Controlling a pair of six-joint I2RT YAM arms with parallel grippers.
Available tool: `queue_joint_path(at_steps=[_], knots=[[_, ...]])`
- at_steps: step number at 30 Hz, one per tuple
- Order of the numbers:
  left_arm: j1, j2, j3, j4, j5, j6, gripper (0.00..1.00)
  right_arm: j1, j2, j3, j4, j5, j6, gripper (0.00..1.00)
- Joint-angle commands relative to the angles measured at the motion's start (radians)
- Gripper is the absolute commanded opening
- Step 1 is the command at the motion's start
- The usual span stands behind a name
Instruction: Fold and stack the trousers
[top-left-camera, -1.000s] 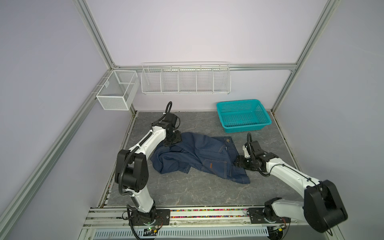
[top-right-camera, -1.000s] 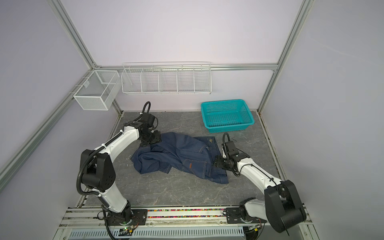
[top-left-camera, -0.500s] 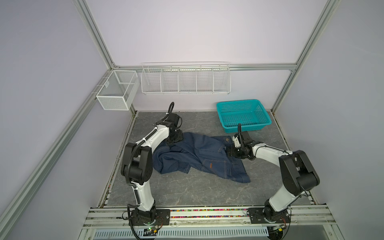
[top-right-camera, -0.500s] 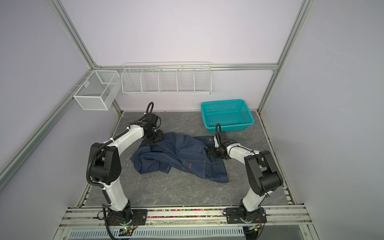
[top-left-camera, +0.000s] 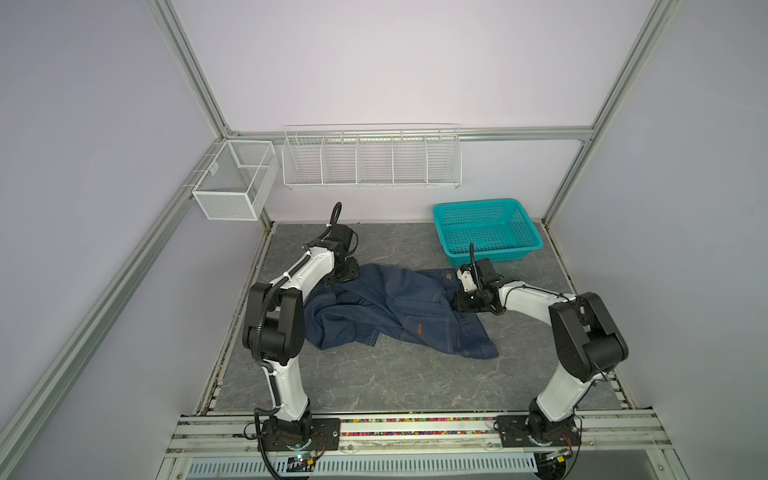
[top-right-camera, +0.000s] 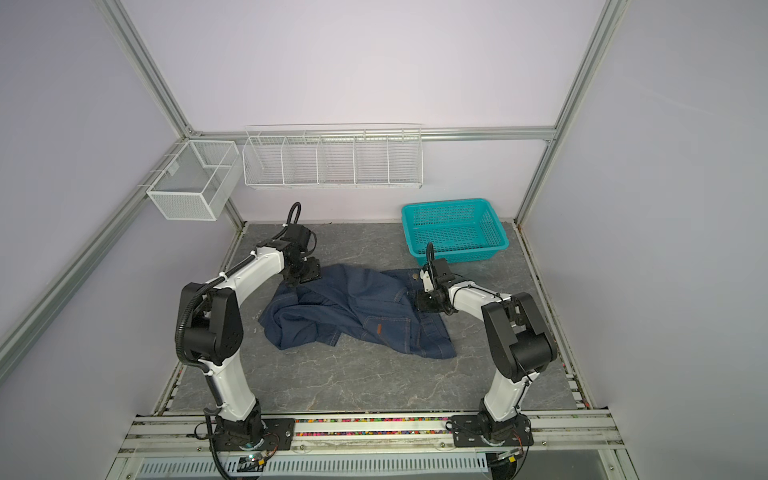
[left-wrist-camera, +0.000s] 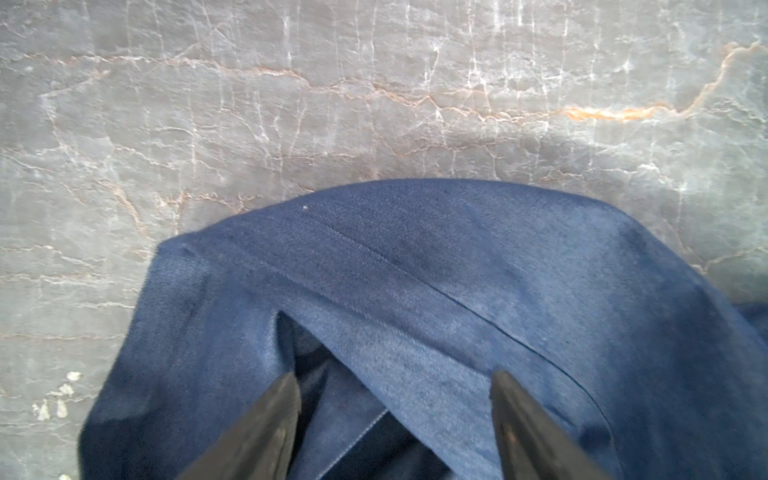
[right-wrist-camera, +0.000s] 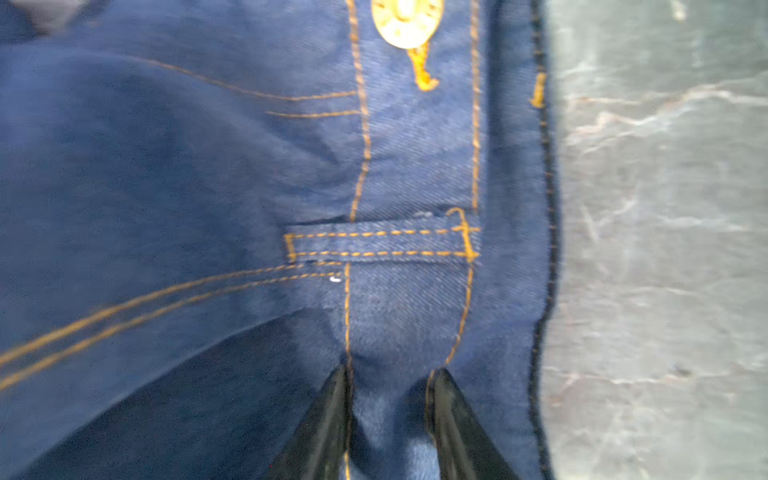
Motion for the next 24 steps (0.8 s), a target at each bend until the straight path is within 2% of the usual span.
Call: queue_joint_path(at_steps=[1,5,8,12,21,24], knots=[[0.0,0.03,0.026,-0.02,0.003,0.017,0.73,0.013,-0.052,0.007,0.062,-0.1,0.022,0.35],[0.001,0.046,0.027,-0.016,0.013,0.017,0.73,0.015,-0.049,0.021,0.086,-0.137,0.046,0.34],[0.0,0.053,0.03,-0.016,0.017,0.021,0.73,0.017,-0.05,0.039,0.083,-0.154,0.055,0.41],[0.0,0.053,0.019,-0.015,0.017,0.029,0.73,0.015,-0.057,0.057,0.067,-0.147,0.044,0.44],[0.0,0.056,0.009,-0.015,0.029,0.036,0.73,-0.009,0.056,0.111,-0.001,-0.114,-0.017,0.44],[0.001,0.053,0.012,-0.02,0.023,0.041,0.73,-0.012,0.085,0.126,0.009,-0.122,-0.02,0.4]])
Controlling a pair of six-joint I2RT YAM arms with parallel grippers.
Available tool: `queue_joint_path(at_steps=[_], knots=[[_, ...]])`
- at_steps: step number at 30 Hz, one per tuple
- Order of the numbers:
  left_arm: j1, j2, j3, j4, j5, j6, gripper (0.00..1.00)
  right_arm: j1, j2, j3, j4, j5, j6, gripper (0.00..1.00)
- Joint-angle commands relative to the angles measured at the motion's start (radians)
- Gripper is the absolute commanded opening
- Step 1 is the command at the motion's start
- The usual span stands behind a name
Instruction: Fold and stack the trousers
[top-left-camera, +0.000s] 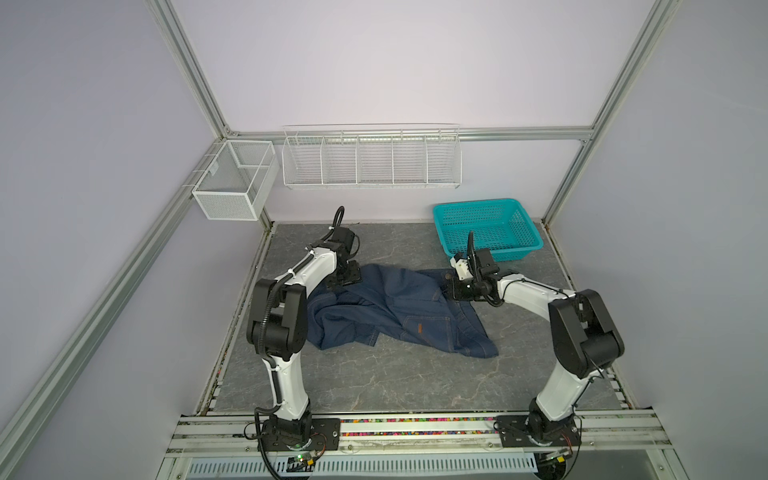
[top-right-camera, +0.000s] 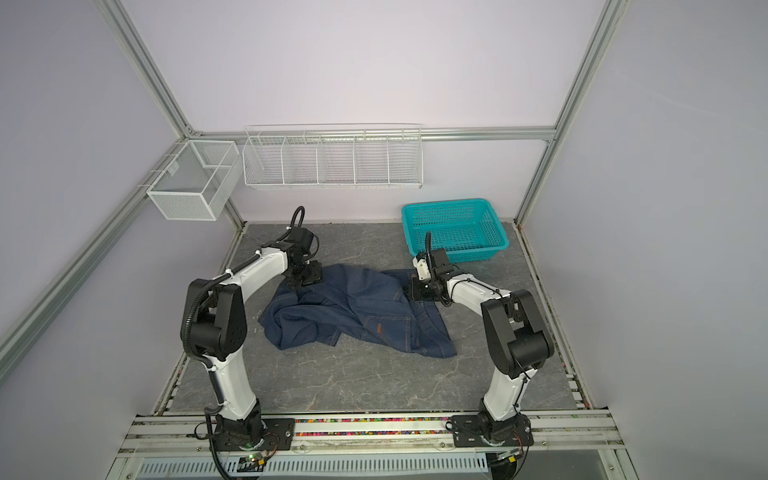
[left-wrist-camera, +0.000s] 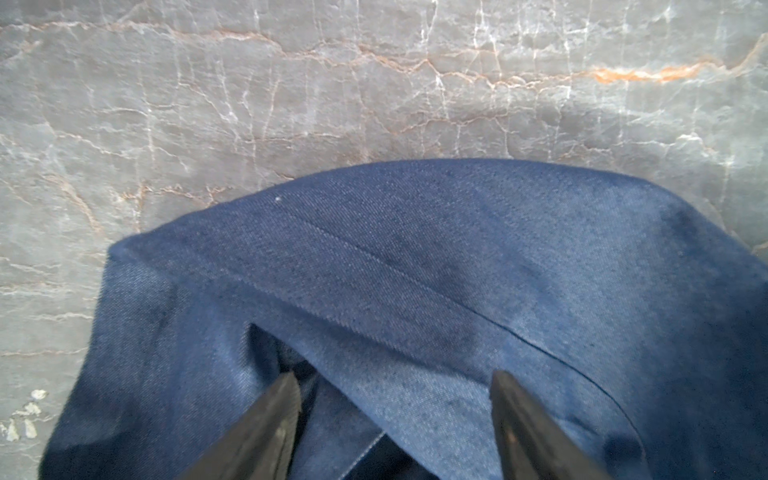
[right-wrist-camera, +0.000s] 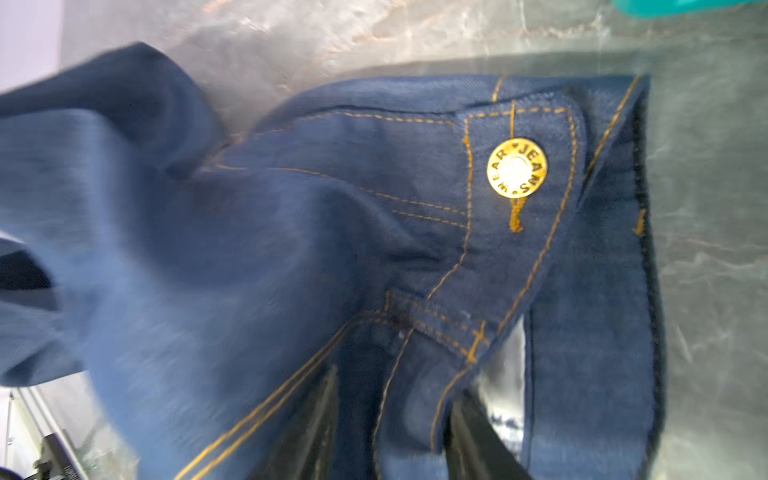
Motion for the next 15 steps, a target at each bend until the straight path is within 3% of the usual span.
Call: queue_joint_path(at_steps=[1,7,15], knots=[[0.002,0.012,0.013,-0.02,0.002,0.017,0.73,-0.006,0.039,0.027,-0.025,-0.01,-0.028,0.37],[0.007,-0.005,0.025,-0.036,-0.036,0.026,0.73,-0.029,-0.019,0.042,-0.074,-0.017,-0.041,0.1],[0.061,-0.036,0.012,-0.026,-0.082,0.016,0.74,-0.101,-0.21,0.019,-0.173,-0.03,-0.068,0.07]])
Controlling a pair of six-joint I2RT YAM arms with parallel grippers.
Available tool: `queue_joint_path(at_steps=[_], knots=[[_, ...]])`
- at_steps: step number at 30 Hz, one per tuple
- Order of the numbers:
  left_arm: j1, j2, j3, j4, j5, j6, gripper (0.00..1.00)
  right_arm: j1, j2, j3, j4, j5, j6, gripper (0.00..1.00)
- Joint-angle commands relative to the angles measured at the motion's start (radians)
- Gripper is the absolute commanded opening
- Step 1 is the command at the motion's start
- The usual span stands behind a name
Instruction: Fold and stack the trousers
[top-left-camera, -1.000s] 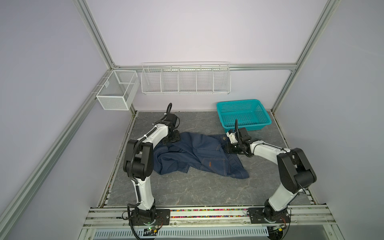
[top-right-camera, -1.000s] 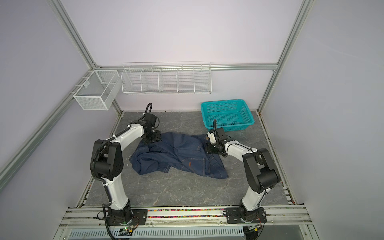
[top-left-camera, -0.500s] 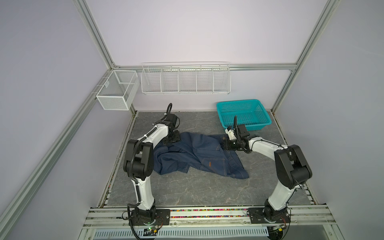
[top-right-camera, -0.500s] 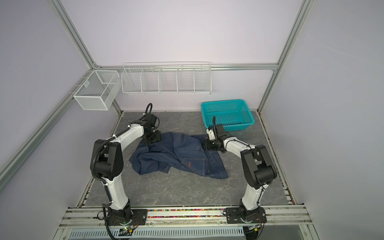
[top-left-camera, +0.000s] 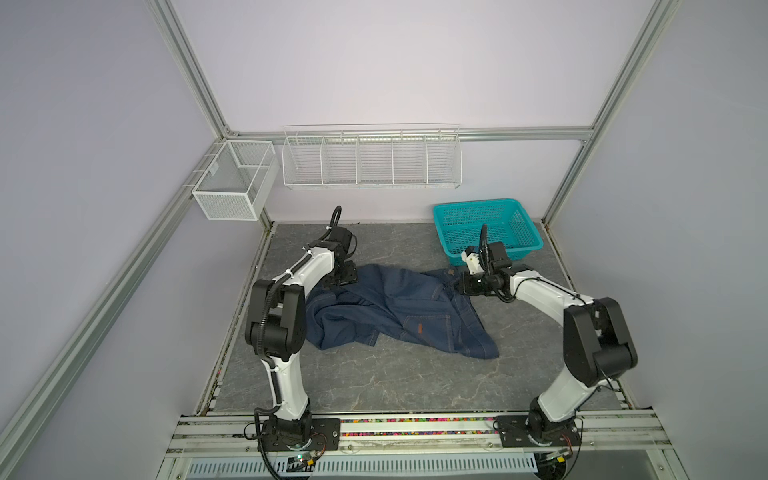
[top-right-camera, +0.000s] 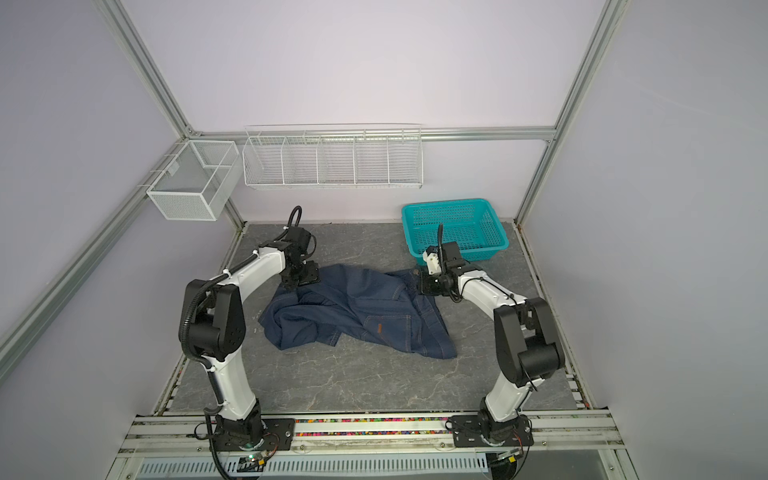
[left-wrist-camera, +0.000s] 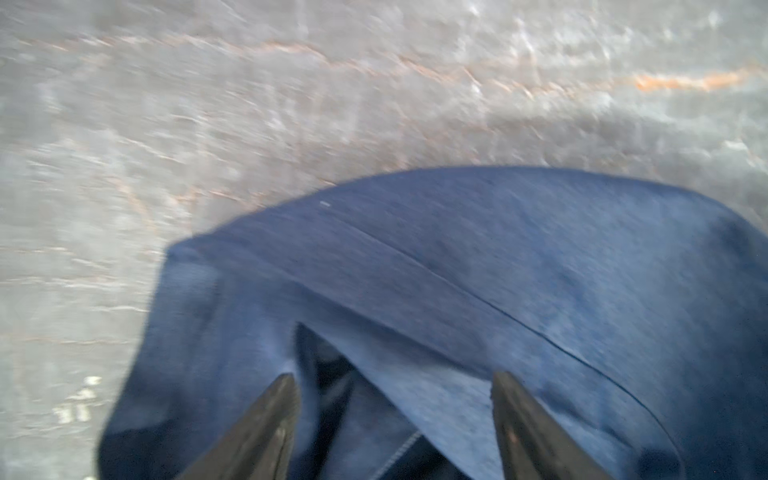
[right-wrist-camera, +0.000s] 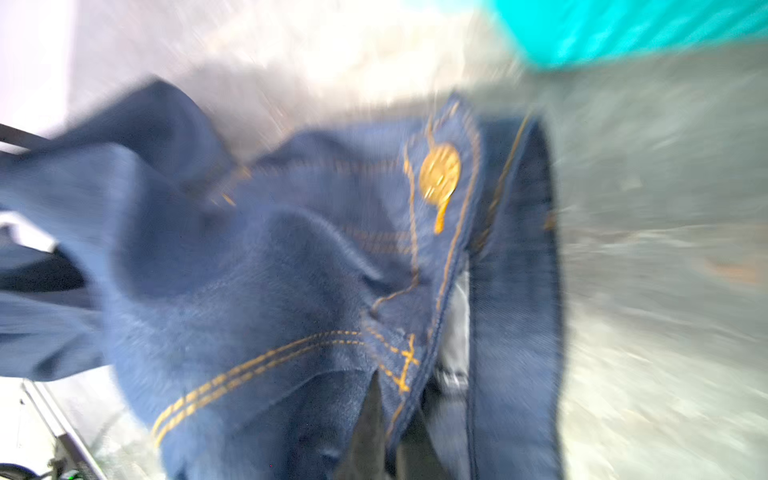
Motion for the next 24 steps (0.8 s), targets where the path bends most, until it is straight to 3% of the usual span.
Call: queue_joint_path(at_steps=[1,12,24], knots=[[0.045,-0.023,0.009,0.006,-0.013,-0.004,0.74,-0.027,-0.091,-0.008,-0.066,-0.023,-0.031,0.07],[0.08,0.087,0.091,0.107,0.03,-0.157,0.73,-0.063,-0.214,-0.051,-0.109,-0.024,-0.026,0.07],[0.088,0.177,0.137,0.073,0.062,-0.173,0.49,-0.119,-0.259,-0.066,-0.136,-0.035,-0.044,0.07]])
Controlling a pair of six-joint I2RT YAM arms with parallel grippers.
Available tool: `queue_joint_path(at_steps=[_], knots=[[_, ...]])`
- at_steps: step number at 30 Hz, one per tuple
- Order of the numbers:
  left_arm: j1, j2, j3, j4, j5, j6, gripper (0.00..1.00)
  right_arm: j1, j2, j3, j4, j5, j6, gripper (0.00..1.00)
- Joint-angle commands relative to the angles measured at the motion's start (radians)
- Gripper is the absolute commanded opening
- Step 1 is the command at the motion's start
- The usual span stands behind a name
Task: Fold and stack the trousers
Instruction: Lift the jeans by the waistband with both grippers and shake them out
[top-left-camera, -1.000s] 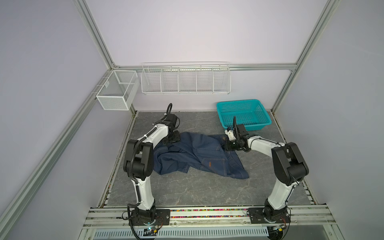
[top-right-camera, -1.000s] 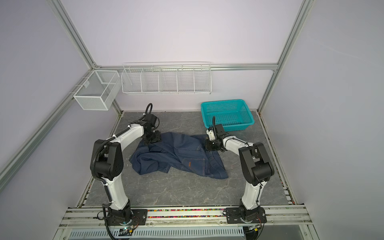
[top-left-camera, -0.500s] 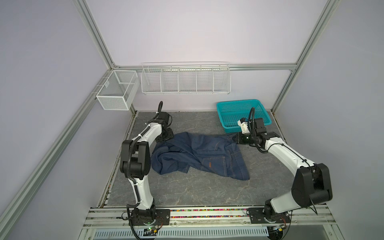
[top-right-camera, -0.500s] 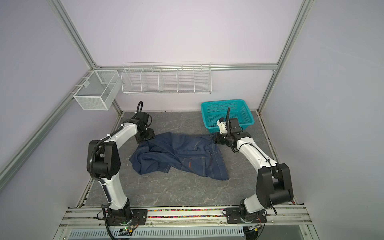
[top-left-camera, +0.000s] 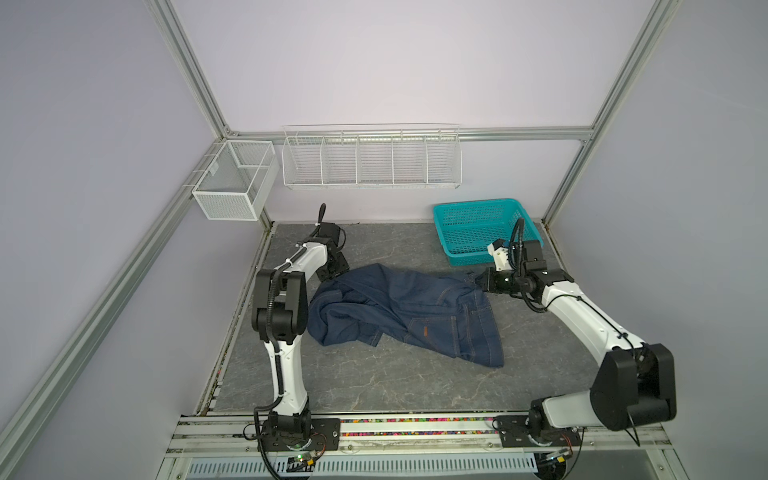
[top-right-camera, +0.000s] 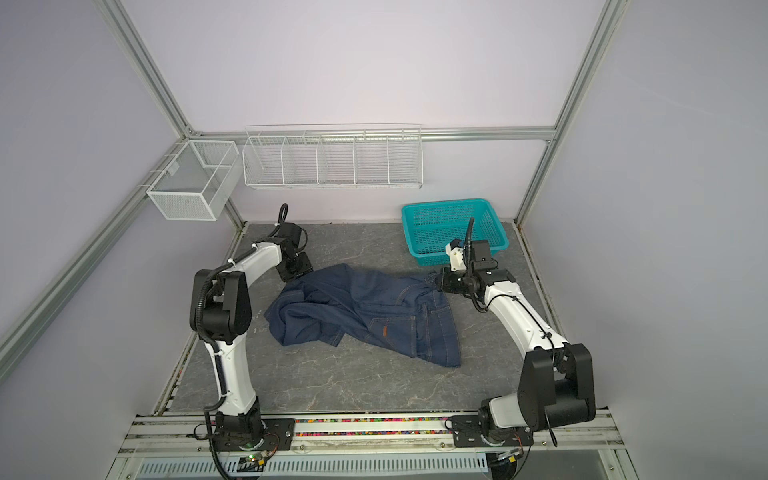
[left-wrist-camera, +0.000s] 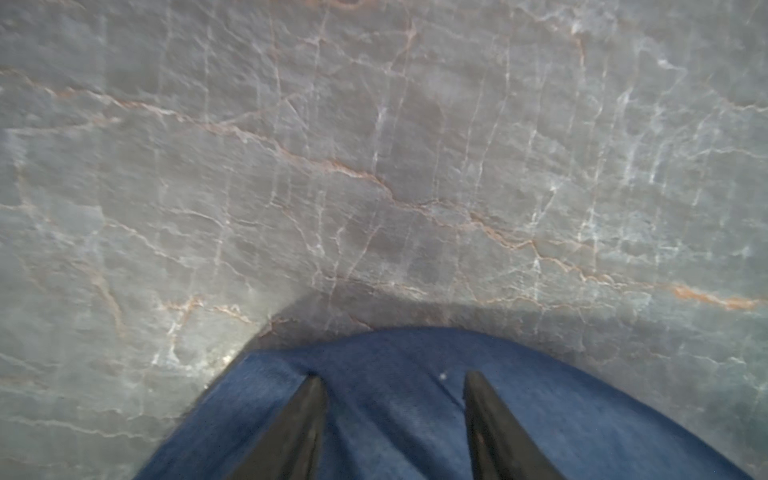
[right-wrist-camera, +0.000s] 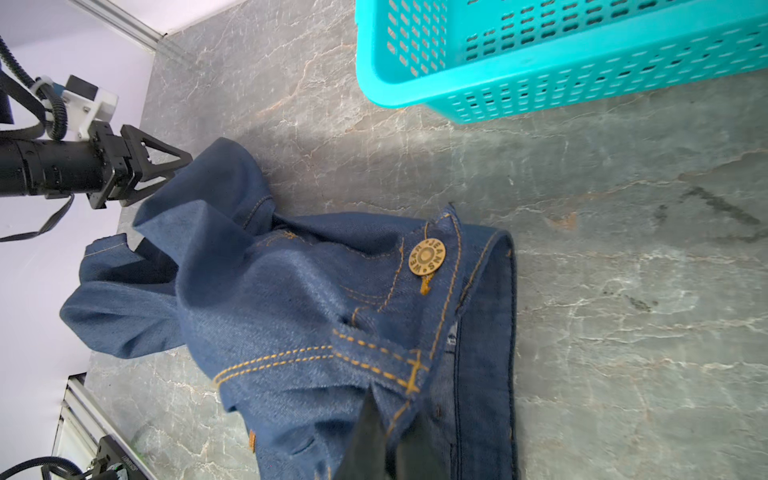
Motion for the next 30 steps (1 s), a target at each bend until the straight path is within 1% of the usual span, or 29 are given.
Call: queue_joint_path(at_steps=[1,2,3,5,7,8,9,10,11,15,21,24,27,30], knots=[[0.003,0.015,0.015,-0.025,0.017,-0.016,0.48,-0.01,-0.017,-0.01,-0.018,-0.013,-0.029,0.07],[0.001,0.013,0.008,-0.024,0.026,-0.017,0.46,-0.012,-0.015,-0.008,-0.019,-0.015,-0.03,0.07],[0.001,0.008,-0.006,-0.017,0.034,-0.021,0.42,-0.012,-0.012,-0.005,-0.019,-0.017,-0.032,0.07],[0.001,0.0,-0.034,0.0,0.041,-0.024,0.29,-0.014,-0.004,0.0,-0.017,-0.021,-0.031,0.07],[0.003,-0.001,-0.04,0.014,0.05,-0.021,0.19,-0.014,0.002,0.006,-0.017,-0.025,-0.034,0.07],[0.003,0.002,-0.034,0.016,0.058,-0.019,0.16,-0.013,0.005,0.011,-0.016,-0.028,-0.035,0.07],[0.002,0.005,-0.024,0.014,0.063,-0.016,0.11,-0.015,0.005,0.014,-0.016,-0.029,-0.036,0.07],[0.002,0.01,-0.011,0.01,0.066,-0.011,0.03,-0.015,0.006,0.022,-0.021,-0.03,-0.04,0.07],[0.003,0.012,0.005,0.006,0.067,-0.004,0.0,-0.015,0.008,0.027,-0.026,-0.029,-0.042,0.07],[0.003,-0.004,0.075,-0.042,0.025,0.025,0.0,-0.025,0.004,0.058,-0.049,-0.019,-0.059,0.07],[0.003,-0.076,0.183,-0.128,-0.058,0.079,0.0,-0.062,-0.029,0.116,-0.08,0.009,-0.086,0.07],[0.003,-0.119,0.238,-0.171,-0.089,0.095,0.0,-0.082,-0.042,0.149,-0.086,0.007,-0.09,0.07],[0.002,-0.177,0.293,-0.22,-0.146,0.117,0.0,-0.102,-0.051,0.2,-0.081,0.011,-0.08,0.07],[0.001,-0.244,0.344,-0.257,-0.194,0.151,0.0,-0.117,-0.049,0.278,-0.077,0.004,-0.068,0.07]])
